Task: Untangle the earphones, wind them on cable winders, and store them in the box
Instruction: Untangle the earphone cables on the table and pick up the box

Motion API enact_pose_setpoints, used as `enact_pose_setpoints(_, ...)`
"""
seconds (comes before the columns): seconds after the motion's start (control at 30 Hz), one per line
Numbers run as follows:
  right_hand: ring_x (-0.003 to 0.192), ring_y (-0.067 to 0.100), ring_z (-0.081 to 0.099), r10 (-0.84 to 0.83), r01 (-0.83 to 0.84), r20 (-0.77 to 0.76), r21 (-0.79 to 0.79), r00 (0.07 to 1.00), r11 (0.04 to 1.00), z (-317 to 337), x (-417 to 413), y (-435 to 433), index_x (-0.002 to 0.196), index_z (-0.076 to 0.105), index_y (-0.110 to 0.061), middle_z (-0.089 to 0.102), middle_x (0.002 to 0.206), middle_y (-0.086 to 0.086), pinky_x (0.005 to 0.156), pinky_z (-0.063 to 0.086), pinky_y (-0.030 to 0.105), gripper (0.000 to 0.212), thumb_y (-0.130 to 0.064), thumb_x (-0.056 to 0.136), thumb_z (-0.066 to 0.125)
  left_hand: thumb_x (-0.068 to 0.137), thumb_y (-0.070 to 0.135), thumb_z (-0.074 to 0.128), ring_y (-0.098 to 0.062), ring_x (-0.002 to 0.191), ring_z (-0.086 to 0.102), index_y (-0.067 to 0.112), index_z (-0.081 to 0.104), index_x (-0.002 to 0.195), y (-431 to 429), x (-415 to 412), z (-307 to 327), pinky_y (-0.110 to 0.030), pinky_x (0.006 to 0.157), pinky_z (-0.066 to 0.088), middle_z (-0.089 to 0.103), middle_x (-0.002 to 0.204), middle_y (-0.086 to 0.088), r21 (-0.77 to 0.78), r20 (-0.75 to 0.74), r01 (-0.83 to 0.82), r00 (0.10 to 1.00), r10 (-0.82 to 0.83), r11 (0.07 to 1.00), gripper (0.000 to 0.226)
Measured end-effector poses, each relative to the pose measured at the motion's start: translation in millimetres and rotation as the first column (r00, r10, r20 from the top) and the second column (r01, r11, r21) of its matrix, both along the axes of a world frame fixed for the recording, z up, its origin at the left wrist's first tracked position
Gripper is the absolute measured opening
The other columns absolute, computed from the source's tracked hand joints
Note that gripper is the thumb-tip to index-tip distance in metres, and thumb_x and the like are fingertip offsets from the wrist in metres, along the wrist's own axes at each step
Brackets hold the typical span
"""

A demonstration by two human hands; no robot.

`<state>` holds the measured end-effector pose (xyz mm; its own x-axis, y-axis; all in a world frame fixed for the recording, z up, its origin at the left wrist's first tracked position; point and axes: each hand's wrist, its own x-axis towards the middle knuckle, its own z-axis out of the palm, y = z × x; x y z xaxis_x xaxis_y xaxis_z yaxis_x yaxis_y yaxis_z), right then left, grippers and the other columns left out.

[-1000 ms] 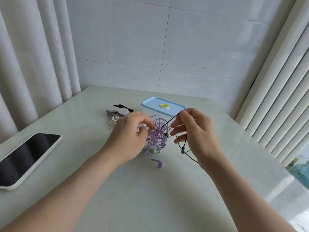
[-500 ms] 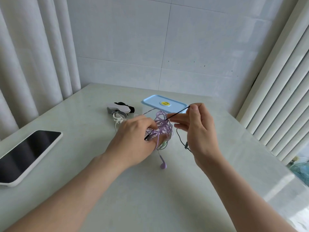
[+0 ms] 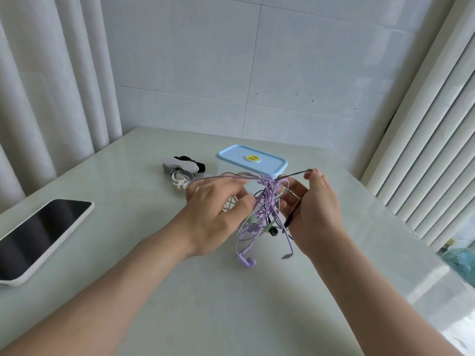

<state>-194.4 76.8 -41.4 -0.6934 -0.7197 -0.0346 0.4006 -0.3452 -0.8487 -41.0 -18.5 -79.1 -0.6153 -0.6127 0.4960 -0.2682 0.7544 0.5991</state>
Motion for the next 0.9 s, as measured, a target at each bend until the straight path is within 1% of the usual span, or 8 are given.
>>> enact_pose_setpoints(0.1, 0.051, 0.021, 0.063, -0.044, 0.056, -0.1, 0.115, 0.994, 0.992, -1, -4, 0, 0.099, 0.051, -0.014, 0.071, 0.067, 0.01, 0.046, 0.046, 0.026, 0.016, -0.02, 0.109, 0.04, 0.074, 0.066, 0.055, 0.004, 0.103, 0.058, 0.03, 0.06, 0.077, -3, 3, 0, -0.041, 0.108, 0.038, 0.068, 0.095, 0.016, -0.009, 0.001, -0.061, 0.998, 0.061, 0.998, 0.037)
enact_pose_setpoints(0.23, 0.07, 0.026, 0.075, -0.085, 0.148, -0.256, 0.238, 0.963, 0.96, -3, -9, 0, 0.093, 0.066, -0.006, 0.079, 0.08, 0.013, 0.065, 0.06, 0.034, 0.021, -0.017, 0.102, 0.05, 0.069, 0.057, 0.069, -0.004, 0.07, 0.045, 0.023, 0.05, 0.072, -4, 11, 4, -0.027, 0.074, 0.035, 0.051, 0.069, 0.01, 0.019, 0.079, -0.089, 0.993, 0.088, 0.996, 0.04)
enact_pose_setpoints(0.4, 0.073, 0.029, 0.077, -0.104, 0.281, -0.515, 0.278, 0.851, 0.919, -8, -12, -3, 0.089, 0.076, -0.008, 0.079, 0.077, 0.008, 0.06, 0.058, 0.034, 0.027, -0.011, 0.096, 0.049, 0.068, 0.04, 0.073, -0.018, 0.074, 0.058, 0.028, 0.054, 0.084, -6, 18, 11, -0.037, 0.073, 0.05, 0.067, 0.073, 0.005, 0.122, 0.075, -0.053, 0.996, 0.044, 0.991, 0.027)
enact_pose_setpoints(0.57, 0.065, 0.026, 0.076, -0.032, 0.289, -0.58, 0.358, 0.814, 0.888, -11, -17, -3, 0.089, 0.077, -0.011, 0.079, 0.083, 0.006, 0.05, 0.055, 0.03, 0.038, 0.001, 0.085, 0.042, 0.076, 0.032, 0.066, -0.008, 0.063, 0.055, 0.029, 0.066, 0.089, -5, 17, 12, -0.025, 0.066, 0.047, 0.069, 0.071, 0.004, 0.116, 0.005, -0.057, 0.998, 0.057, 0.992, 0.013)
enact_pose_setpoints(0.67, 0.072, 0.027, 0.073, 0.037, 0.385, -0.782, 0.347, 0.622, 0.855, -16, -19, -5, 0.085, 0.08, -0.018, 0.077, 0.078, -0.003, 0.066, 0.063, 0.039, 0.042, 0.002, 0.081, 0.043, 0.083, 0.025, 0.071, -0.006, 0.062, 0.054, 0.029, 0.068, 0.086, -7, 17, 10, -0.017, 0.06, 0.042, 0.064, 0.066, 0.01, 0.122, 0.023, -0.064, 0.998, 0.062, 0.99, 0.006)
enact_pose_setpoints(0.73, 0.078, 0.019, 0.069, 0.085, 0.387, -0.875, 0.295, 0.476, 0.873, -17, -14, -6, 0.091, 0.08, -0.026, 0.076, 0.083, -0.011, 0.077, 0.058, 0.031, 0.041, -0.001, 0.085, 0.047, 0.082, 0.031, 0.07, -0.007, 0.063, 0.055, 0.03, 0.068, 0.085, -8, 17, 9, -0.021, 0.062, 0.043, 0.064, 0.066, 0.01, 0.11, 0.044, -0.075, 0.997, 0.071, 0.991, 0.005)
enact_pose_setpoints(0.83, 0.089, -0.001, 0.067, 0.056, 0.241, -0.941, 0.143, 0.335, 0.96, -15, -4, -4, 0.095, 0.077, -0.03, 0.076, 0.103, -0.018, 0.085, 0.047, 0.014, 0.03, -0.007, 0.09, 0.058, 0.075, 0.042, 0.063, -0.006, 0.071, 0.062, 0.033, 0.069, 0.086, -9, 17, 9, -0.025, 0.068, 0.046, 0.07, 0.073, 0.012, 0.092, 0.063, -0.093, 0.994, 0.088, 0.991, 0.015)
enact_pose_setpoints(0.9, 0.107, 0.002, 0.067, 0.094, 0.1, -0.947, 0.131, 0.308, 0.986, -15, -2, -3, 0.096, 0.078, -0.033, 0.074, 0.107, -0.018, 0.088, 0.05, 0.024, 0.018, -0.021, 0.093, 0.066, 0.076, 0.046, 0.063, -0.004, 0.077, 0.066, 0.034, 0.07, 0.088, -8, 17, 10, -0.028, 0.074, 0.05, 0.072, 0.078, 0.013, 0.079, 0.079, -0.094, 0.993, 0.088, 0.992, 0.018)
